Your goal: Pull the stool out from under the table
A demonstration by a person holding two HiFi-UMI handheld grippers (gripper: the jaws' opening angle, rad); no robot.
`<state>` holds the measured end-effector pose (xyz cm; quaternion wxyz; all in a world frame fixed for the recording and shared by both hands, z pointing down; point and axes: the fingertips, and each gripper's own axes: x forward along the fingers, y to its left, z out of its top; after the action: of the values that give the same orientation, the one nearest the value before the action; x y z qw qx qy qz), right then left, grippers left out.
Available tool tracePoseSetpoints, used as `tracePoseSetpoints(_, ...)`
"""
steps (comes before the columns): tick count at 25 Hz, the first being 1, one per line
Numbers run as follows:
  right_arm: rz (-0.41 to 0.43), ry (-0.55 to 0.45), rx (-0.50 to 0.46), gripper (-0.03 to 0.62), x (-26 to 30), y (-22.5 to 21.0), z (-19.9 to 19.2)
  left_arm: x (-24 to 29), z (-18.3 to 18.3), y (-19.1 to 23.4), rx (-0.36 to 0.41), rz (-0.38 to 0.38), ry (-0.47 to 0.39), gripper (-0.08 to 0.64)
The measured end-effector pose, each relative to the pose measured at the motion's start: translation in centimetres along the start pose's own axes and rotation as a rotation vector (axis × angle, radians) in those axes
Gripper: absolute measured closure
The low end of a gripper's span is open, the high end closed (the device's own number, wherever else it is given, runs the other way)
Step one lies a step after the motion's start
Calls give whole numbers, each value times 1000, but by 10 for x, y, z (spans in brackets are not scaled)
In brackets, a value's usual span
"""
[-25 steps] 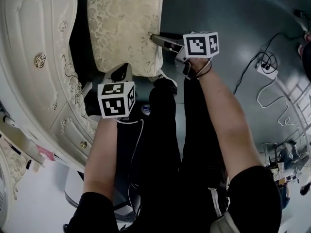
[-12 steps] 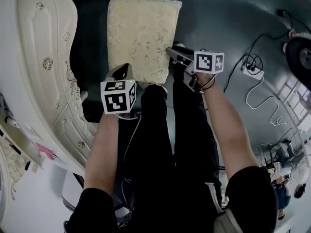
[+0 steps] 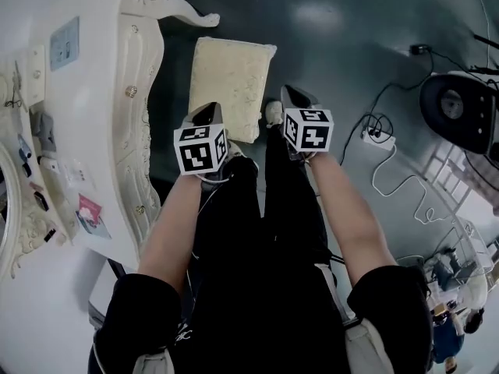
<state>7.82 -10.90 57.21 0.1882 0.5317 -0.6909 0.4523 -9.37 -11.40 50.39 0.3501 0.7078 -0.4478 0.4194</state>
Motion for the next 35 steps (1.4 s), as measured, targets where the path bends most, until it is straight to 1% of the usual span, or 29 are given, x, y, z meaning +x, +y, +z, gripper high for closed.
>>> tracePoseSetpoints(3, 19, -118, -45, 583, -47, 31, 55, -36, 42, -17, 38, -13, -79, 561)
tracePoseSetpoints(6, 32, -242, -85, 584, -91, 65, 111, -78, 87, -27, 59, -13, -183, 561)
tracePoseSetpoints(9, 54, -342, -149, 584, -138, 99, 159, -125, 130, -38, 11, -16, -303, 561)
tracePoseSetpoints(11, 69, -393, -169, 584, -169, 119, 181, -159, 150, -45, -20, -21, -375, 561)
tracePoseSetpoints(12, 72, -418, -175, 583, -184, 127, 191, -175, 159, -49, -20, -28, -407, 561)
tracePoseSetpoints(14, 68, -473, -196, 584, -207, 139, 216, -200, 177, -59, 9, -43, -474, 561)
tracePoseSetpoints(17, 71, -573, -247, 584, -235, 161, 263, -234, 210, -60, 68, -23, -584, 561)
tracePoseSetpoints(20, 79, -669, -307, 584, -266, 186, 303, -271, 237, -55, 64, -13, -677, 561)
tracePoseSetpoints(23, 97, -723, -358, 584, -296, 207, 327, -306, 254, -54, 53, -3, -763, 561)
tracePoseSetpoints(26, 123, -753, -385, 584, -323, 225, 340, -332, 264, -56, 59, 5, -826, 561)
tracePoseSetpoints(30, 135, -807, -399, 584, -345, 236, 349, -350, 273, -61, 77, -15, -863, 561)
tracePoseSetpoints(33, 134, -804, -392, 584, -345, 233, 348, -355, 273, -66, 94, -11, -878, 561)
tracePoseSetpoints(35, 134, -794, -384, 584, -340, 230, 347, -357, 276, -69, 91, -16, -886, 561)
